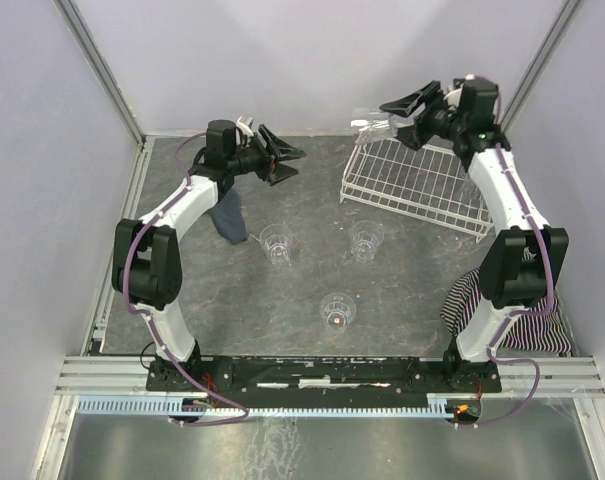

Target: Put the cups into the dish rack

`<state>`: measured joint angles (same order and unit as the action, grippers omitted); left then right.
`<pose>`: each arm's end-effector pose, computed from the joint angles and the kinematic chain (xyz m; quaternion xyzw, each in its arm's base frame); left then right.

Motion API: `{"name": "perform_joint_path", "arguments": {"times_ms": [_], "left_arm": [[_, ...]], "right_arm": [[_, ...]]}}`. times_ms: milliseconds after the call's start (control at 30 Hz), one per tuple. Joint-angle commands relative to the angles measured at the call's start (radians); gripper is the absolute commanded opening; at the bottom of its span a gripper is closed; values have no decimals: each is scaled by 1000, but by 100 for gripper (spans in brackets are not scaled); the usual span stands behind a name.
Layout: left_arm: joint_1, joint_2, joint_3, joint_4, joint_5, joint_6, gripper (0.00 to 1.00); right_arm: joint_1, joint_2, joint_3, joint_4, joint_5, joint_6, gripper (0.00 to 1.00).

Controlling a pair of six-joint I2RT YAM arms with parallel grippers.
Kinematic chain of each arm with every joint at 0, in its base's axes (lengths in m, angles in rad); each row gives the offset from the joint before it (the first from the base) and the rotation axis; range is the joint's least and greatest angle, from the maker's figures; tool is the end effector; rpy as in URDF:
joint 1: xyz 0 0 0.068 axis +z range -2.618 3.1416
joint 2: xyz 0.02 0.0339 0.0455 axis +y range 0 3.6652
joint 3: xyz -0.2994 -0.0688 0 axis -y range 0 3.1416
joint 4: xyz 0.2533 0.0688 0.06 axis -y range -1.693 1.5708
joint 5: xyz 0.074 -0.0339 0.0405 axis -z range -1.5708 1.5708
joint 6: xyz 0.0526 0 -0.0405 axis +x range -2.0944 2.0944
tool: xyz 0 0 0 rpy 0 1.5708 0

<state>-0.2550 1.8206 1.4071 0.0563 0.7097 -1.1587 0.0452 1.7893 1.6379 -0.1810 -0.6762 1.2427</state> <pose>0.4334 -0.1484 0.3169 -0.1581 0.7795 -0.5643 0.2212 0.4511 0.0534 0.3894 0.2740 0.7431 0.5447 0.2757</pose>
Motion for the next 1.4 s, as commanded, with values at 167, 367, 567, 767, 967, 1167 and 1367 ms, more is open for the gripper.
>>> {"name": "perform_joint_path", "arguments": {"times_ms": [167,367,567,767,967,1167,1367], "left_arm": [[28,-10,80,-214,-36,234,68],[41,28,109,-237,-33,264,68],[54,69,139,-242,-23,268,68],[68,103,164,-250,-15,277,68],[82,136,184,-254,-10,278,68],[92,183,233,-260,-6,278,68],[103,223,277,-272,2,274,68]], "right_arm": [[-51,111,409,-570,330,-555,1],[-58,182,535,-672,564,-692,1],[-75,266,658,-734,697,-760,1],[-95,364,746,-763,792,-811,1],[-108,458,840,-780,871,-863,1],[-110,532,893,-740,908,-869,1],[-112,623,989,-754,943,-867,1]]}}
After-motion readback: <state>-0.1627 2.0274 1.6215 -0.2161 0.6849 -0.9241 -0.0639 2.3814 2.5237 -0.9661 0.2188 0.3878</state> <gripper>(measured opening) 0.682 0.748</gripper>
